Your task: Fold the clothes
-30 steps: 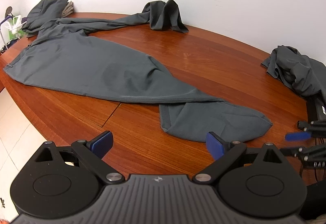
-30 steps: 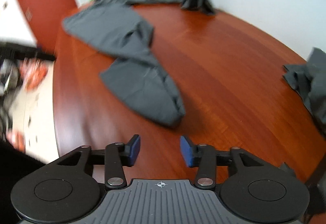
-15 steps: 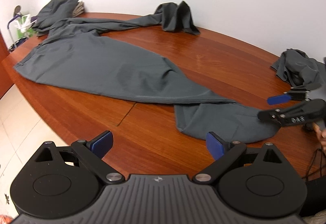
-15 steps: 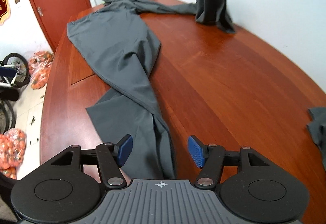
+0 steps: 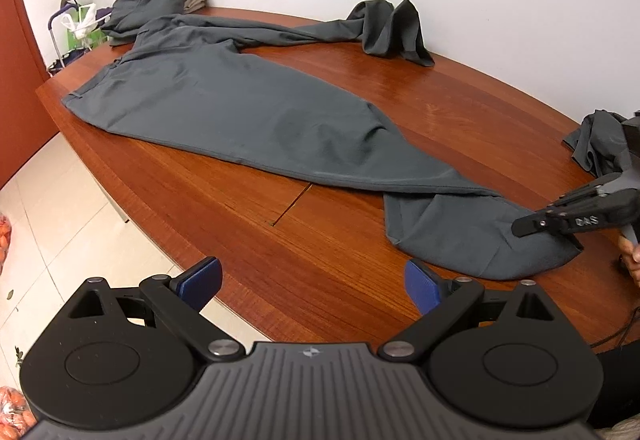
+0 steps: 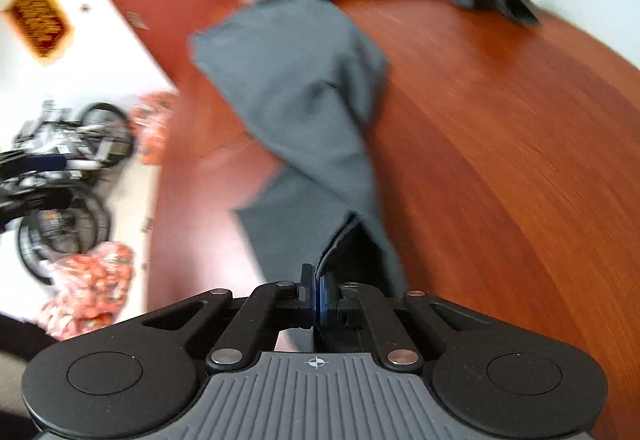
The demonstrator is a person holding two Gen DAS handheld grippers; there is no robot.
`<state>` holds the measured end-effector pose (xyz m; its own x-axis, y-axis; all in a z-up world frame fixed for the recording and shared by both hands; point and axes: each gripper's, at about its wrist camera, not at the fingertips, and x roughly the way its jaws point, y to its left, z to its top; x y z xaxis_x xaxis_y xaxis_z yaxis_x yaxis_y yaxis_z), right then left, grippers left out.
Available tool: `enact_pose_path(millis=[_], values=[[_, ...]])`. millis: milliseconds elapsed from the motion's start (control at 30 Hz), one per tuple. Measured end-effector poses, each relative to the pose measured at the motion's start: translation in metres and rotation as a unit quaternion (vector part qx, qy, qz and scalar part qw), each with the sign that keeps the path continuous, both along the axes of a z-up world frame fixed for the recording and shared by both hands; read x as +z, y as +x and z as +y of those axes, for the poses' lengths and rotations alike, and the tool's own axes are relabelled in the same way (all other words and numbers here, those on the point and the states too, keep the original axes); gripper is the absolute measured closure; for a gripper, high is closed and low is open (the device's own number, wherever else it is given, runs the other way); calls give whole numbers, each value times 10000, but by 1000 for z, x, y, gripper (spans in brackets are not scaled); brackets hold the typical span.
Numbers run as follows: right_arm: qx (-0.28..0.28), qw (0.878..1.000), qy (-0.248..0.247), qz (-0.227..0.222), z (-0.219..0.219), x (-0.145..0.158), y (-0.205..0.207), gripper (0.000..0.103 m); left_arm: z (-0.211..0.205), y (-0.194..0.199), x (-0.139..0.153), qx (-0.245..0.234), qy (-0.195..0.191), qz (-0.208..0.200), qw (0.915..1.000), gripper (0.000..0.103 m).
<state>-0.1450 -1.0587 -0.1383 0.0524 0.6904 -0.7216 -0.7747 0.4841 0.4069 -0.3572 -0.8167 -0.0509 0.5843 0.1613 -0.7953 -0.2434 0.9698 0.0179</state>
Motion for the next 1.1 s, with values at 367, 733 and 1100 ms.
enact_pose_path(millis=[367, 733, 1100], values=[[2644, 9586, -445, -955, -9, 27, -100, 97, -16, 16, 1, -651, 129, -168, 9977, 5], [1226, 9866, -940, -523, -45, 10, -125, 65, -43, 66, -22, -2103, 590, -94, 9758, 5], [-2270, 9669, -1165, 35, -68, 2, -137, 64, -65, 109, -70, -3303, 845, 98, 9400, 5]])
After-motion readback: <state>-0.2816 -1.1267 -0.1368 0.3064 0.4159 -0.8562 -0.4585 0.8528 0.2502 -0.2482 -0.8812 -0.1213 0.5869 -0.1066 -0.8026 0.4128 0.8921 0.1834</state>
